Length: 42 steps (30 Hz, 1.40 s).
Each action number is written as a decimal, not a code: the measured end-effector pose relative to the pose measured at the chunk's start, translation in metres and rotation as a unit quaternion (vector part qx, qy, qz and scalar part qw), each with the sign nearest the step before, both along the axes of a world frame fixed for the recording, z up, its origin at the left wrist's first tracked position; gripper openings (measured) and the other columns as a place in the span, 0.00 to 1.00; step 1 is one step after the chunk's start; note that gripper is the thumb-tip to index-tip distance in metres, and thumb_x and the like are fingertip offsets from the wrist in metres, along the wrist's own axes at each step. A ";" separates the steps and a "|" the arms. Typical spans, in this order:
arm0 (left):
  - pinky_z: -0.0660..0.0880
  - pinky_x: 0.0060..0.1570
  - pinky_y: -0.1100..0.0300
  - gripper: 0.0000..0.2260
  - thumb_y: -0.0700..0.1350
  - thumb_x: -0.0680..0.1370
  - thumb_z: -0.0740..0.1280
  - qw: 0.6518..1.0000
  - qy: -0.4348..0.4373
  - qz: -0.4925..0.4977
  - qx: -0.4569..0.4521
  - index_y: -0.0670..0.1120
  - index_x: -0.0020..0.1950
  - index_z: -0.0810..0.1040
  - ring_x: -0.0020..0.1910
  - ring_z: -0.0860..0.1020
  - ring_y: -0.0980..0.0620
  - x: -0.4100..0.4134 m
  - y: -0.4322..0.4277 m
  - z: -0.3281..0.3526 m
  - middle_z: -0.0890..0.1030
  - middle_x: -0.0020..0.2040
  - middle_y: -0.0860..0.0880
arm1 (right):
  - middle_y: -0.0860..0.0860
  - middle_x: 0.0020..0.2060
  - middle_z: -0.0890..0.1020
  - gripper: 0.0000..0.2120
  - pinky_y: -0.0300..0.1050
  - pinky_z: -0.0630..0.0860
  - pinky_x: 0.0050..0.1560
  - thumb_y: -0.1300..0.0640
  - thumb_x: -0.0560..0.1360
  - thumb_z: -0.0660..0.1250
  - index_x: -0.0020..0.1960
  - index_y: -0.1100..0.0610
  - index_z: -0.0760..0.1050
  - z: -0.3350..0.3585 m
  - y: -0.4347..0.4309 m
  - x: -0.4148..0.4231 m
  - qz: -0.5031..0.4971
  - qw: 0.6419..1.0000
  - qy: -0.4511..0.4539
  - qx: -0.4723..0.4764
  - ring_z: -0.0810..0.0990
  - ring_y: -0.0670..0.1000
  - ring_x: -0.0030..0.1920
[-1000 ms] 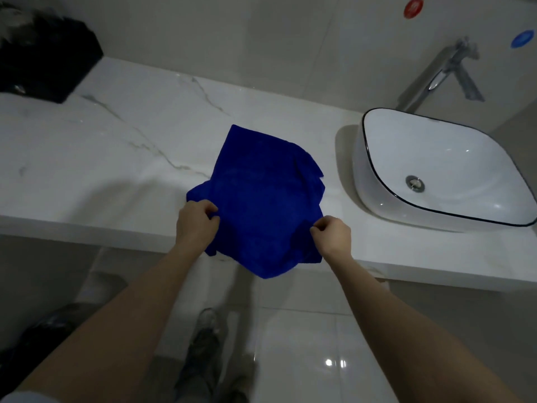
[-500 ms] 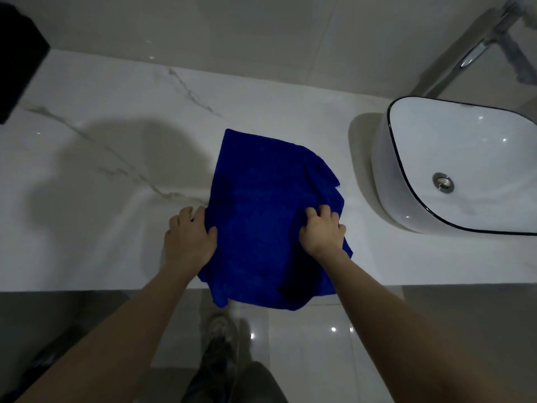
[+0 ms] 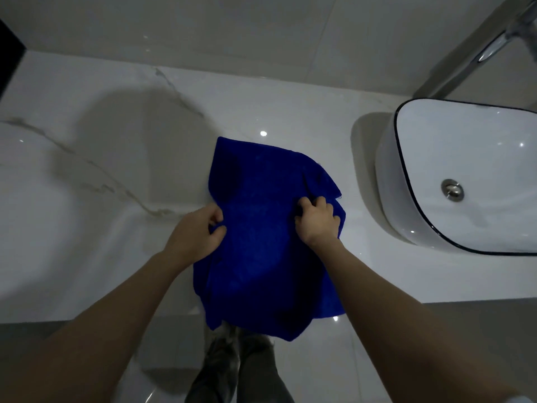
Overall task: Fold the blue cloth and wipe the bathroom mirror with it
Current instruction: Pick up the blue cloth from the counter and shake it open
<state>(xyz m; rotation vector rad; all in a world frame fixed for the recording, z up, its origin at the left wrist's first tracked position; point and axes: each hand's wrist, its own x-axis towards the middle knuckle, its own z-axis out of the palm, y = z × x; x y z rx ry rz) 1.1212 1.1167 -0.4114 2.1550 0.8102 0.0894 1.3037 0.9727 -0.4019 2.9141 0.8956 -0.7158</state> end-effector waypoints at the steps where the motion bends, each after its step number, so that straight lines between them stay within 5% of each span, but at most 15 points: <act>1: 0.67 0.35 0.65 0.07 0.39 0.74 0.67 1.000 0.018 -0.005 -0.007 0.46 0.41 0.69 0.32 0.70 0.55 0.003 0.002 0.001 0.76 0.39 0.48 | 0.57 0.65 0.65 0.18 0.56 0.65 0.62 0.55 0.78 0.57 0.67 0.54 0.65 0.001 0.002 0.000 -0.002 1.000 0.003 0.002 0.66 0.59 0.63; 7: 0.70 0.48 0.59 0.05 0.41 0.73 0.70 0.988 0.107 0.072 -0.086 0.43 0.47 0.76 0.46 0.75 0.50 0.000 0.012 0.000 0.77 0.46 0.48 | 0.57 0.65 0.66 0.24 0.59 0.63 0.63 0.58 0.76 0.60 0.70 0.52 0.59 0.007 0.008 0.000 -0.002 0.999 0.026 -0.022 0.67 0.60 0.64; 12: 0.70 0.34 0.63 0.04 0.39 0.74 0.69 0.935 0.041 0.228 -0.267 0.43 0.39 0.79 0.39 0.76 0.49 -0.012 0.020 0.007 0.79 0.38 0.47 | 0.56 0.63 0.69 0.22 0.62 0.60 0.65 0.59 0.76 0.59 0.69 0.49 0.62 0.013 0.013 0.000 -0.014 0.999 0.040 -0.033 0.66 0.59 0.65; 17: 0.70 0.44 0.59 0.06 0.41 0.75 0.67 0.959 0.064 0.250 -0.120 0.39 0.46 0.80 0.42 0.75 0.49 -0.015 0.022 -0.002 0.78 0.43 0.45 | 0.56 0.66 0.64 0.19 0.60 0.59 0.66 0.57 0.75 0.60 0.66 0.54 0.67 0.011 0.023 -0.003 -0.011 1.000 0.010 -0.014 0.62 0.58 0.66; 23: 0.71 0.42 0.58 0.11 0.48 0.78 0.64 0.972 0.126 0.189 -0.053 0.41 0.46 0.79 0.41 0.75 0.49 -0.007 0.022 -0.010 0.78 0.42 0.47 | 0.57 0.67 0.65 0.19 0.57 0.63 0.65 0.56 0.77 0.58 0.67 0.56 0.67 0.010 0.061 0.000 0.062 0.996 -0.004 0.060 0.63 0.58 0.66; 27: 0.70 0.34 0.59 0.14 0.52 0.79 0.59 0.971 0.209 0.094 0.072 0.45 0.42 0.77 0.37 0.75 0.50 -0.028 0.026 -0.007 0.78 0.38 0.48 | 0.56 0.68 0.64 0.20 0.55 0.63 0.65 0.55 0.79 0.57 0.70 0.56 0.65 0.007 0.101 0.006 0.092 0.992 0.004 0.084 0.63 0.58 0.66; 31: 0.64 0.30 0.62 0.09 0.52 0.76 0.61 0.977 0.213 0.029 -0.016 0.47 0.42 0.74 0.37 0.73 0.51 -0.050 0.035 -0.006 0.74 0.36 0.52 | 0.56 0.69 0.63 0.18 0.54 0.64 0.64 0.56 0.80 0.55 0.69 0.57 0.65 -0.001 0.134 0.006 0.126 0.987 0.002 0.095 0.64 0.57 0.66; 37: 0.64 0.32 0.60 0.05 0.47 0.79 0.60 0.983 0.183 0.009 -0.001 0.49 0.43 0.70 0.38 0.72 0.51 -0.052 0.034 -0.004 0.71 0.34 0.55 | 0.54 0.73 0.56 0.21 0.48 0.70 0.49 0.58 0.81 0.53 0.73 0.55 0.56 -0.004 0.171 0.001 0.135 0.985 0.063 0.093 0.65 0.57 0.65; 42: 0.67 0.37 0.57 0.06 0.46 0.80 0.58 0.988 0.137 0.074 -0.002 0.45 0.45 0.69 0.40 0.73 0.49 -0.046 0.032 0.001 0.75 0.41 0.49 | 0.57 0.62 0.72 0.16 0.49 0.71 0.53 0.55 0.80 0.54 0.66 0.59 0.65 -0.006 0.189 0.005 0.105 0.993 0.028 0.034 0.73 0.56 0.59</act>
